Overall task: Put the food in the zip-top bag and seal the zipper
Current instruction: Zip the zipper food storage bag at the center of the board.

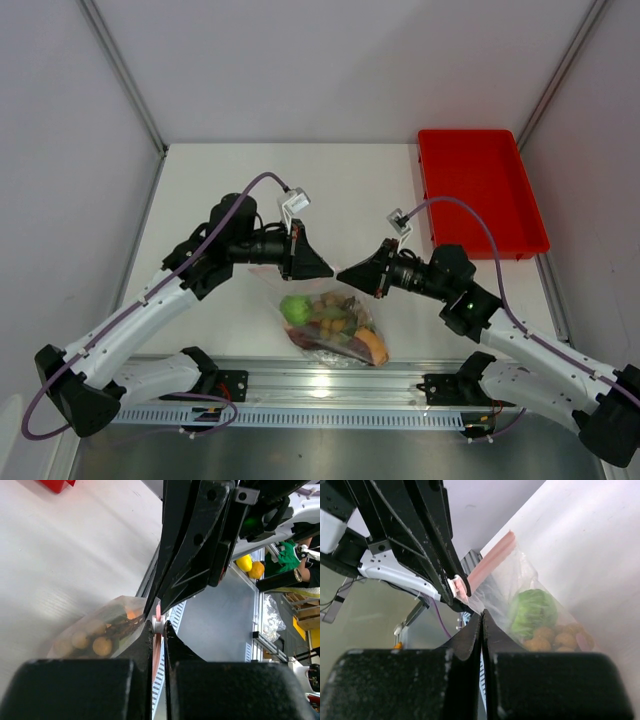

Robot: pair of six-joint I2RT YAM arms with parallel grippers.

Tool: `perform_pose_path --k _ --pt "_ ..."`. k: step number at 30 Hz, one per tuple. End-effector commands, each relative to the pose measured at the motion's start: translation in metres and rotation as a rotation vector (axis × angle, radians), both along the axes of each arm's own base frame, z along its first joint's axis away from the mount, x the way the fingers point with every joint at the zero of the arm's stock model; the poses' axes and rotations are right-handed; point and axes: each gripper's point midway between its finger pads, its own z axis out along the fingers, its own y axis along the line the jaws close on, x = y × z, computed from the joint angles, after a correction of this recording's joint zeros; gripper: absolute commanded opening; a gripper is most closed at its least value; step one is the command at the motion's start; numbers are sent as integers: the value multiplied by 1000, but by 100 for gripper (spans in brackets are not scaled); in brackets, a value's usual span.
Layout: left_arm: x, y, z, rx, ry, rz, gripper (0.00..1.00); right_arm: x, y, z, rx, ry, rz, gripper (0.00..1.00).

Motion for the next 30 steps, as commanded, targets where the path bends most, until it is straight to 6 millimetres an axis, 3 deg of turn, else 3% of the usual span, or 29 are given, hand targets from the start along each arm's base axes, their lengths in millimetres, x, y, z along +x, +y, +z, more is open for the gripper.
perform_pose_path --k 1,3,5,8,10,18,22,30 --pt "-6 7 -2 14 -6 -9 1 15 -11 28 85 -49 -67 0" --pt "-7 5 -1 9 1 -22 1 6 -2 39 76 -100 22 0" --pt "-6 3 8 -11 -7 -28 1 -11 11 24 2 -88 181 0" --pt "-8 -1 22 -39 -15 -54 1 -36 17 29 -12 -155 375 3" --pt "-8 -2 32 -47 -22 -67 1 -39 15 31 -32 -202 396 22" --pt "-12 -1 34 -46 -24 -84 0 -51 17 27 -72 -231 544 24" --pt "-12 0 34 -45 -27 -80 1 -50 13 26 -84 -260 524 33" --pt "-14 -1 32 -47 -15 -97 0 -41 17 34 -66 -277 509 12"
